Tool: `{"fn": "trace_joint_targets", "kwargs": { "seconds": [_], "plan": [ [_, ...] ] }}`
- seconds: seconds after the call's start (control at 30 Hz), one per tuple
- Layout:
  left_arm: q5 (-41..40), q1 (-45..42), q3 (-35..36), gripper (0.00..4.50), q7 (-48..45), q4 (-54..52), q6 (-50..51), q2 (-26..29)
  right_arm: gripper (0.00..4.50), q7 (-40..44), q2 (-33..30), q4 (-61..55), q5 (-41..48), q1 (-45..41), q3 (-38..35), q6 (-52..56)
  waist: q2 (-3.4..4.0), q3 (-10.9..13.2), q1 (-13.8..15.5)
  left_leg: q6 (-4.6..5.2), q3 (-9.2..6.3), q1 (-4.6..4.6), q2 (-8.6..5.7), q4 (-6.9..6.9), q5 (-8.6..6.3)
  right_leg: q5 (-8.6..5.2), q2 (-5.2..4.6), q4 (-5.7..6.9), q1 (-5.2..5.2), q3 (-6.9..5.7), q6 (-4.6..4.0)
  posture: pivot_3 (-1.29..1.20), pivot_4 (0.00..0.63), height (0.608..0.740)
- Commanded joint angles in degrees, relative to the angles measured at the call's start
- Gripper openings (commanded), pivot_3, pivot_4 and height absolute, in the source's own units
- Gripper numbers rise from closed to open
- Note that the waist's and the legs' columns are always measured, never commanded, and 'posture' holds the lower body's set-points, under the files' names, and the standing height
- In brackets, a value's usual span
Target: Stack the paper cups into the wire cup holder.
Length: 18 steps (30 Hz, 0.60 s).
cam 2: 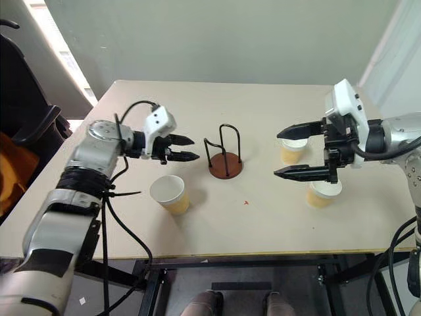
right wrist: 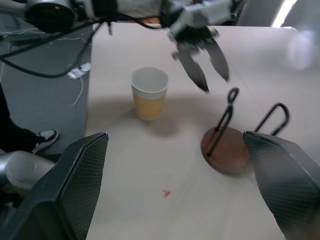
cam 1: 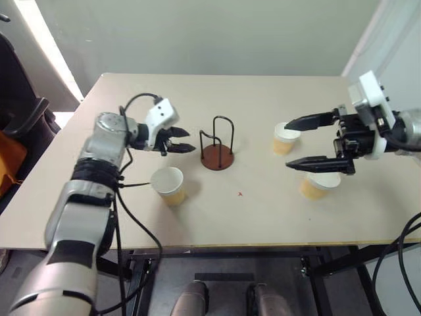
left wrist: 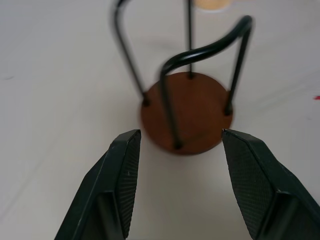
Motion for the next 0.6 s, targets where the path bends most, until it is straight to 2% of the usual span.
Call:
{"fn": "trace_joint_targets", "kwargs": {
  "seconds": [0.03, 0.27, 0.37, 0.47, 0.6],
  "plan": [
    [1.3, -3.59, 0.46, 2.72, -1.08, 4.79, -3.45, -2.26, 4.5, -1.97, -1.37, -3.32, 2.66, 0.56, -3.1, 1.63, 0.0, 0.0, 0.04, 0.01, 0.01, -0.02, 0.0, 0.0, 0.0, -0.01, 0.0, 0.0, 0.0, 0.01, 0.09, 0.0, 0.15, 0.74],
    [5.86, -8.42, 0.94, 2.72, 8.9, 17.23, -9.73, -10.19, 4.5, -4.6, -3.63, -6.91, 4.77, 3.51, -5.12, 3.47, -0.02, 0.01, 0.69, 0.14, 0.02, -0.11, -0.22, 0.07, 0.01, 0.01, -0.1, -0.03, 0.02, 0.16, 0.48, 0.0, 0.15, 0.74],
    [7.2, -9.52, 0.97, 2.72, 11.77, 19.58, -11.05, -11.83, 4.5, -9.27, -3.27, -7.49, 2.91, 3.81, -4.92, 3.43, -0.02, 0.01, 0.68, 0.17, 0.13, -0.12, -0.28, 0.12, 0.02, 0.01, -0.1, -0.06, 0.03, 0.28, 0.68, 0.0, 0.15, 0.74],
    [7.95, -10.05, 1.06, 2.72, 11.81, 20.52, -11.54, -12.21, 4.5, -15.84, -2.07, -6.52, -1.47, 3.18, -3.09, 2.59, -0.02, 0.01, 0.62, 0.23, 0.22, -0.08, -0.32, 0.14, 0.03, 0.05, -0.09, -0.07, 0.03, 0.41, 0.84, 0.0, 0.15, 0.74],
    [6.76, -9.25, 1.71, 2.72, 5.72, 18.67, -11.38, -10.75, 4.5, -16.25, -2.97, -8.28, -2.15, 6.2, -3.32, 1.73, -0.03, 0.01, 0.61, 0.34, 0.3, -0.06, -0.34, 0.16, 0.06, 0.04, -0.06, -0.07, 0.03, 0.58, 1.01, 0.0, 0.15, 0.74]
  ]
}}
